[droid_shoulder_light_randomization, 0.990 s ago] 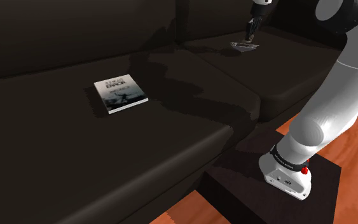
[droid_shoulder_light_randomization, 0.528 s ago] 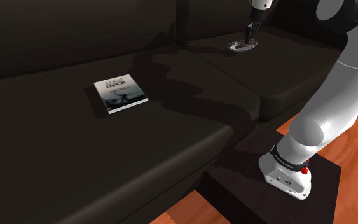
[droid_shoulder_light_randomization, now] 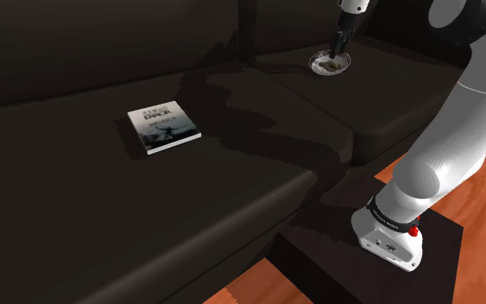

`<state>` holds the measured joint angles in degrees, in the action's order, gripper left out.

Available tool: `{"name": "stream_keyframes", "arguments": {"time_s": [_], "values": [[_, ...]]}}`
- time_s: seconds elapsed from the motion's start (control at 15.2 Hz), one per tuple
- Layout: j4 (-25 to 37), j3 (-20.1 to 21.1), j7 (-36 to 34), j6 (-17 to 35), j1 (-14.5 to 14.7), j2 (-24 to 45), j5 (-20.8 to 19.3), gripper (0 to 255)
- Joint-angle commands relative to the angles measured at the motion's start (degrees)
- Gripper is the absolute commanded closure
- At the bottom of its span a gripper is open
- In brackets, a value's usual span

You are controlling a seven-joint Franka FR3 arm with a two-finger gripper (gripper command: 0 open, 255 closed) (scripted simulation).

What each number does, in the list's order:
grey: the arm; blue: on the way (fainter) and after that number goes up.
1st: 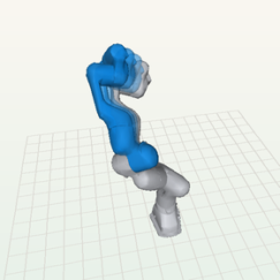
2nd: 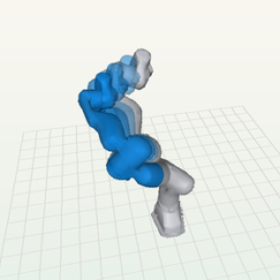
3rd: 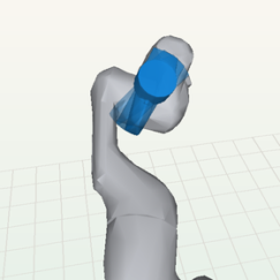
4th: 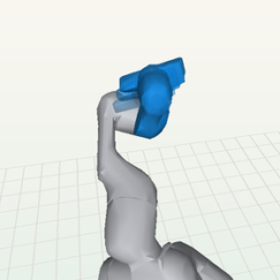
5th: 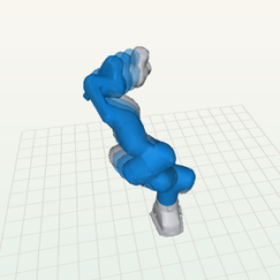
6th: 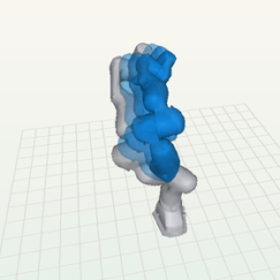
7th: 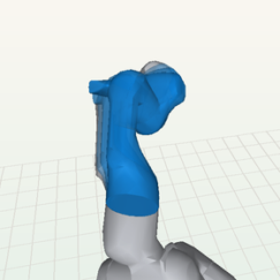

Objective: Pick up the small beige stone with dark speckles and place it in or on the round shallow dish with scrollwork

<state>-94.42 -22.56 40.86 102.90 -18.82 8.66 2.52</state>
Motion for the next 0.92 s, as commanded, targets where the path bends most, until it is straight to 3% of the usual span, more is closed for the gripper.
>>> {"name": "stream_keyframes", "arguments": {"time_s": [0.0,0.33,0.86], "values": [[0.0,0.0,0.0,0.0,0.0,0.0,0.0,0],[8.0,-0.1,0.0,-7.4,-0.2,0.6,0.2,0],[8.0,-0.1,0.0,-7.4,-0.2,0.6,0.2,0]]}}
